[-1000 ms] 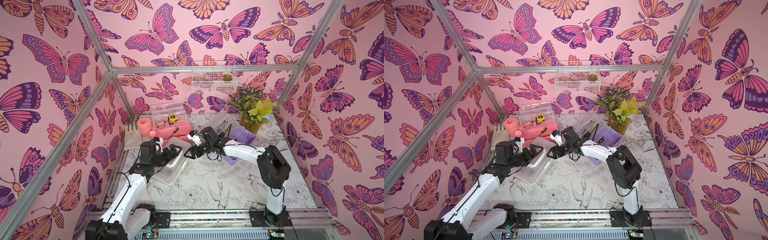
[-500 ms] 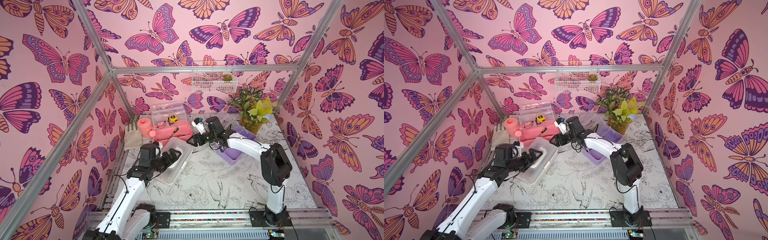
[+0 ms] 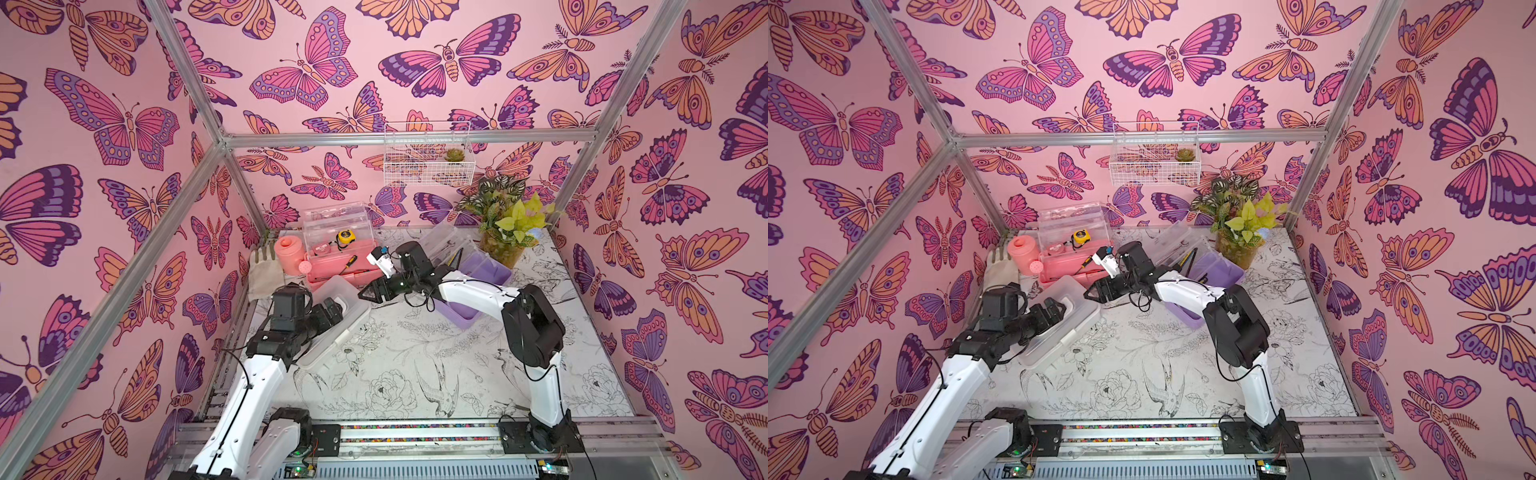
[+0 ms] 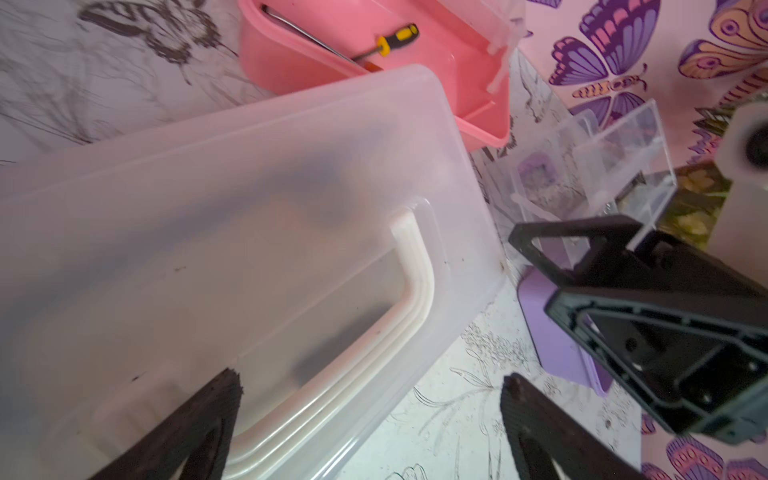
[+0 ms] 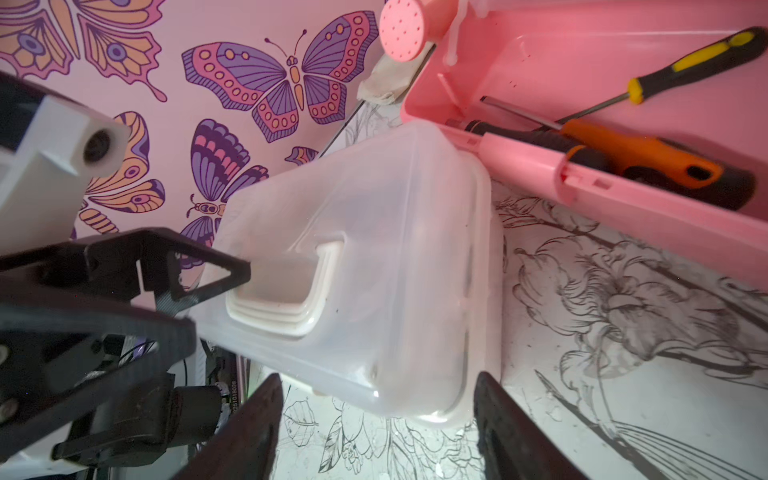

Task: Close toolboxes
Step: Move the toolbox to the center of the board.

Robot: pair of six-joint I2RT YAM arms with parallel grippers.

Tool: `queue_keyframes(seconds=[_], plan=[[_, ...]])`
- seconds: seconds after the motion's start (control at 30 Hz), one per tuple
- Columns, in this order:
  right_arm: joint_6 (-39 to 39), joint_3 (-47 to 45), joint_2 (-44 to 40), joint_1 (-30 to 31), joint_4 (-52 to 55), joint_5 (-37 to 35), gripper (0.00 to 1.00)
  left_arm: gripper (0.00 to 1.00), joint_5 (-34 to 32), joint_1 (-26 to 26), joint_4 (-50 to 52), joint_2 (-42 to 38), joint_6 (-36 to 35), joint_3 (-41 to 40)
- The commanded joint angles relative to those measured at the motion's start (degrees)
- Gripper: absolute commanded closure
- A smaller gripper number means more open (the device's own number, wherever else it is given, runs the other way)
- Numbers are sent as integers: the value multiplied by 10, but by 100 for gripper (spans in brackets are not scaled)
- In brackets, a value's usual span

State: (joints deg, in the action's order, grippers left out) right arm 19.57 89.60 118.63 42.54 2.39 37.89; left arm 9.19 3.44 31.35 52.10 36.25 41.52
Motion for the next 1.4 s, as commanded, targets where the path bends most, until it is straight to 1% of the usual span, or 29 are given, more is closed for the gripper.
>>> queue_keyframes(seconds=[0.0, 0.07, 0.13, 0.27, 0.33, 0.4, 0.47, 0.57, 0.67, 0.83, 0.93, 1.07, 1.17, 1.27, 1.3, 1.37], plan=[[8, -12, -13, 8, -18, 23, 28, 0, -96, -40, 61, -3, -11, -6], [4, -22, -23, 7, -13, 17, 28, 0, -112, -65, 47, -13, -3, -15], [-5, -32, -39, 6, -2, 1, 28, 0, -138, -78, 33, -24, 10, -22], [-16, -61, -80, -2, 26, -47, 28, 0, -161, -83, 5, -34, 13, -19], [-13, -83, -103, -12, 39, -75, 28, 0, -155, -82, -1, -29, 8, -5], [-9, -106, -130, -26, 54, -107, 29, 0, -131, -81, -5, -23, 2, 12], [-11, -129, -160, -40, 81, -155, 29, 0, -103, -72, -7, -17, 1, 33], [-27, -149, -199, -52, 136, -237, 29, 0, -87, -41, -13, -13, 0, 56], [-37, -162, -231, -62, 187, -305, 29, 0, -89, 8, -27, -8, -2, 77], [-72, -178, -258, -74, 275, -381, 29, 0, -81, 85, -69, 19, 16, 101], [-81, -196, -267, -86, 306, -398, 30, 0, -77, 129, -104, 50, 32, 104], [-89, -227, -278, -98, 309, -405, 30, 0, -72, 177, -163, 100, 53, 104], [-98, -240, -280, -100, 308, -419, 30, 0, -63, 200, -196, 140, 70, 109], [-109, -246, -271, -102, 304, -419, 30, 2, -71, 224, -216, 179, 86, 116], [-113, -246, -267, -103, 304, -412, 33, 2, -76, 231, -218, 190, 94, 119], [-120, -244, -258, -103, 308, -402, 41, 3, -81, 240, -229, 203, 105, 120]])
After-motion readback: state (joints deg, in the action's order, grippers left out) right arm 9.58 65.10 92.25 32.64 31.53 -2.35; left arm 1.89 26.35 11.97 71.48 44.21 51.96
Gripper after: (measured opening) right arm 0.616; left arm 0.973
